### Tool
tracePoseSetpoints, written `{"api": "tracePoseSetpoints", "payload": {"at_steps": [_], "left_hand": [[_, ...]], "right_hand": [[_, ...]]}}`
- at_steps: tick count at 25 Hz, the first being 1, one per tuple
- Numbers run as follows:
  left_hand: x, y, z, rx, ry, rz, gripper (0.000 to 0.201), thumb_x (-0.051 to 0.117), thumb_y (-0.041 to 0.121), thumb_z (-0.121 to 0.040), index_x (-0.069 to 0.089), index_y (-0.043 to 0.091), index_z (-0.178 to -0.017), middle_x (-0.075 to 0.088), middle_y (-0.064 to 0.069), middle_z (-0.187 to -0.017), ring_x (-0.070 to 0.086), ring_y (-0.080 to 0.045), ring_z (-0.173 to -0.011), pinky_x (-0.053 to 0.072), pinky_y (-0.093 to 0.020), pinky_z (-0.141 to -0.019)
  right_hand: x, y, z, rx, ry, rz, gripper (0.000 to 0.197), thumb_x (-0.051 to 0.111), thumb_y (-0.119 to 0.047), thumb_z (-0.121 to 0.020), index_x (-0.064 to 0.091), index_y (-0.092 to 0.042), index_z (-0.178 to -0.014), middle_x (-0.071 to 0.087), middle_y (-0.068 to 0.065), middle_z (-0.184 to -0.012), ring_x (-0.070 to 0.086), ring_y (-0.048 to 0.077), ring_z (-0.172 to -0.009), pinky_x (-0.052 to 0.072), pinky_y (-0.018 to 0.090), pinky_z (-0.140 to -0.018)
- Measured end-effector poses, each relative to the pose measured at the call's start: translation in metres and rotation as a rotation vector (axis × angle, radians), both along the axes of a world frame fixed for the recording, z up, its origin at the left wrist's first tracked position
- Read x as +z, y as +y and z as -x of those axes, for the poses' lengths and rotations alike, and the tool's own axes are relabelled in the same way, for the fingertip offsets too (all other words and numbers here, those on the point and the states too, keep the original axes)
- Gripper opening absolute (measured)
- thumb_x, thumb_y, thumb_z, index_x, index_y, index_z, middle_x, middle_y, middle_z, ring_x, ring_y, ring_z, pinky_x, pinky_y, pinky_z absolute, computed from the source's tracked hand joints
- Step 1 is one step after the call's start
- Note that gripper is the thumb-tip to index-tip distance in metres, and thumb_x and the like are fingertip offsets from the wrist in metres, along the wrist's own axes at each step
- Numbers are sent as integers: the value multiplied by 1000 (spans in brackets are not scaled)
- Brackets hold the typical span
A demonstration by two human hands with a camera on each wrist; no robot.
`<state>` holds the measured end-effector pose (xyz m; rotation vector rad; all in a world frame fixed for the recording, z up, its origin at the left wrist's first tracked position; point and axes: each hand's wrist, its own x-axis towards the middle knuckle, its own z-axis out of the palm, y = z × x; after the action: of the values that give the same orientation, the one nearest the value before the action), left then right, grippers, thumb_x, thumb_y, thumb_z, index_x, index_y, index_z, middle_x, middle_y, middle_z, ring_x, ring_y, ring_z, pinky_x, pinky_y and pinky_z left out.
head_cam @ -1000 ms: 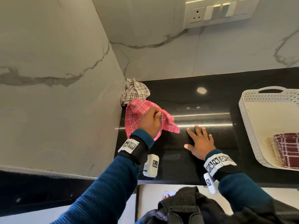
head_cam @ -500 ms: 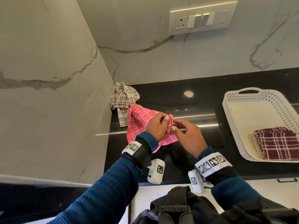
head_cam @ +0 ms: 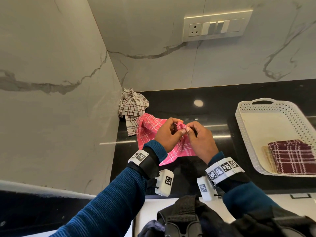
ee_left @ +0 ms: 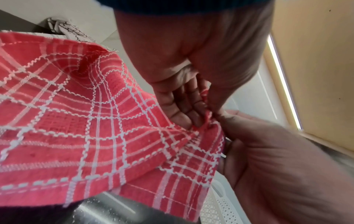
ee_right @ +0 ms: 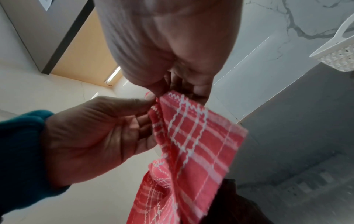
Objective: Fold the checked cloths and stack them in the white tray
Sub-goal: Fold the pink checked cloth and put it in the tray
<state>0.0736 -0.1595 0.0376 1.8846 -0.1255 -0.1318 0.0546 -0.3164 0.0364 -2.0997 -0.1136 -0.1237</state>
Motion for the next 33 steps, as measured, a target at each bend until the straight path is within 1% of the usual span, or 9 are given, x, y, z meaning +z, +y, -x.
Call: {"api": "tracePoseSetpoints", "payload": {"at_steps": [5,10,15,18,21,24,28,31,33], "left_hand": [[-3,20,-4,66,-8,-127,26,75,10,-85,63,16,-107,65,1,-85,59,-7,-71,56,-22,-67],[-8,34,-8,-1,-131,-337,5,69,21,-91,68,17,-89,67,6,-82,62,-8,-74,57,-28,-71],[-21,51,-14,-225,-168,-648,9,63,19,-93,69,17,-98,64,5,-94,58,-12,-83,55,-36,-84],[-22,78,-25,-150,-74,-819,19,58,26,-96,72,23,-108,70,3,-98,63,-17,-87,56,-38,-85],[-10,109,-39,13,-58,-904,18,57,30,-96,70,28,-107,71,4,-97,64,-18,-84,55,-35,-79],[5,133,-61,91,15,-1025,16,59,28,-95,72,25,-104,72,0,-98,66,-23,-84,55,-35,-78],[52,141,-121,242,20,-933,17,59,10,-91,74,10,-100,73,-13,-101,68,-33,-87,56,-37,-84],[133,135,-162,479,-223,-677,15,56,4,-89,70,6,-95,71,-16,-97,68,-32,-89,54,-32,-82],[190,129,-165,645,-492,-496,19,52,5,-89,69,5,-98,72,-14,-97,67,-28,-90,49,-26,-78]], "right_hand": [[9,-26,-13,-37,-53,111,10,57,-18,-100,63,-22,-93,63,-13,-84,59,-1,-80,41,11,-65],[11,-39,-21,44,-71,259,8,67,-15,-93,62,-21,-91,59,-11,-89,58,4,-83,46,19,-71],[21,-53,-30,-72,-166,314,13,65,-7,-93,71,-16,-100,52,-8,-98,56,3,-83,41,6,-67],[34,-60,-33,-214,-216,314,8,67,-13,-94,70,-12,-101,54,-5,-97,55,9,-85,34,8,-70],[45,-77,-32,-345,-213,298,15,70,-21,-93,69,-11,-103,61,-1,-94,59,14,-84,42,20,-73],[58,-91,-50,-285,-244,393,17,68,-22,-95,70,-8,-104,66,4,-94,61,18,-85,46,30,-78],[93,-101,-125,38,6,723,21,60,-16,-95,74,-7,-107,72,17,-107,66,36,-98,49,36,-83],[157,-103,-166,-143,-292,736,26,52,-12,-92,75,-2,-101,69,28,-100,66,45,-90,53,46,-80],[202,-107,-171,-317,-513,593,30,48,-14,-90,75,-6,-101,68,25,-101,65,42,-90,53,42,-82]]}}
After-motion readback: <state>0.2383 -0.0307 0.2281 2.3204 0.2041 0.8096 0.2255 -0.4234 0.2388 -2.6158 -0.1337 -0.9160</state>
